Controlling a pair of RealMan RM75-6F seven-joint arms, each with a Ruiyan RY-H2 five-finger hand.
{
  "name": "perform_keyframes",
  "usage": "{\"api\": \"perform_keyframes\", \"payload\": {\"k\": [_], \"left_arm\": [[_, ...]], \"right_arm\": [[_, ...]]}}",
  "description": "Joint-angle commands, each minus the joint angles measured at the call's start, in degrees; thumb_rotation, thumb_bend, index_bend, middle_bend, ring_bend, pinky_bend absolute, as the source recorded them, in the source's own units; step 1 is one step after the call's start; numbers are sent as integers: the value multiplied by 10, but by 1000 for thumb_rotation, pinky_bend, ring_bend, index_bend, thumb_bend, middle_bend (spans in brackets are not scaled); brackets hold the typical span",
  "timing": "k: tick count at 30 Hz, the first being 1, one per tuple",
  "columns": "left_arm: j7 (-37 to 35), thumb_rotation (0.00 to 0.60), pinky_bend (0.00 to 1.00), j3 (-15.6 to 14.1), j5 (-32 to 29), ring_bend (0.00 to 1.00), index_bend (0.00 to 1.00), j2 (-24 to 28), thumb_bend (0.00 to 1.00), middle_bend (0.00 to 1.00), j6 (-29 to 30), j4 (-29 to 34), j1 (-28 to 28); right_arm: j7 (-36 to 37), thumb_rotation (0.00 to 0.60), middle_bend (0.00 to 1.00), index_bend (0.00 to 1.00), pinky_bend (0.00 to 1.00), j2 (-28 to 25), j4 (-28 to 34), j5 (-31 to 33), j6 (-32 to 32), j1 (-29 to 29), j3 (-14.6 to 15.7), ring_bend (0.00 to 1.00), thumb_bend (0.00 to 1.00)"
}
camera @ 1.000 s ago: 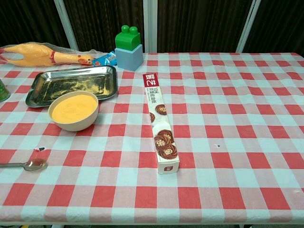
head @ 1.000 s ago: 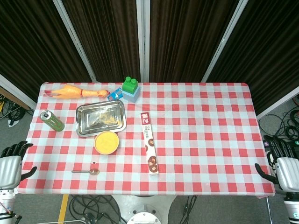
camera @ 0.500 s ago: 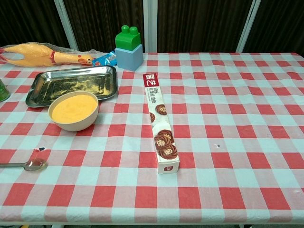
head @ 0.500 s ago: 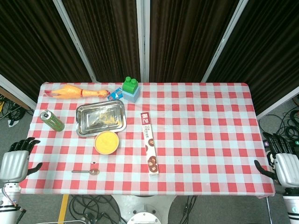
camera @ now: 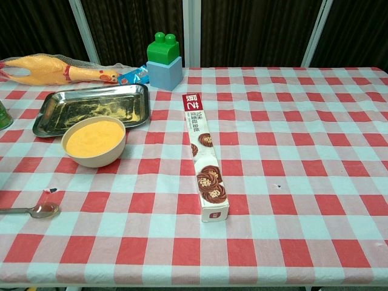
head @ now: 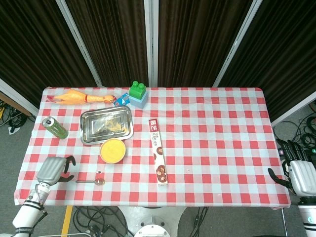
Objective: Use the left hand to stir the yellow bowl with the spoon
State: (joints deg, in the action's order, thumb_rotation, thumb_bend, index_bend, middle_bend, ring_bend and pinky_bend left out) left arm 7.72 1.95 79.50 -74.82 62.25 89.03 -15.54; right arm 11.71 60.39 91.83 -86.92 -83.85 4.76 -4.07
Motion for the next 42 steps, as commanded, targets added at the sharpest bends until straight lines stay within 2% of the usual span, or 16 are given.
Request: {"api": "perform_keyframes", "payload": {"k": [1, 11, 25, 42], "left_arm": [[9, 600, 1000, -6, -13, 868, 540, -21, 218, 835, -16, -11, -11], [48, 600, 1000, -21, -50, 873, 542, -52, 227, 842, -21, -3, -8], [66, 600, 1000, -34, -74, 872, 563, -77, 310, 846, -18, -5, -3], [74, 600, 1000, -38, -91, 873, 568, -76, 357, 852, -32, -5, -13]], "right_arm": [[-1, 600, 104, 0, 0, -1, 1, 0, -1, 0, 0, 0, 240], [-4, 600, 105, 0, 0, -1, 3, 1, 0, 0, 1, 0, 240], [-1, 600, 105, 0, 0, 1, 0, 1, 0, 1, 2, 0, 239], [-2, 600, 106, 0, 0, 0, 1, 1, -6, -4, 4, 0, 240]]}}
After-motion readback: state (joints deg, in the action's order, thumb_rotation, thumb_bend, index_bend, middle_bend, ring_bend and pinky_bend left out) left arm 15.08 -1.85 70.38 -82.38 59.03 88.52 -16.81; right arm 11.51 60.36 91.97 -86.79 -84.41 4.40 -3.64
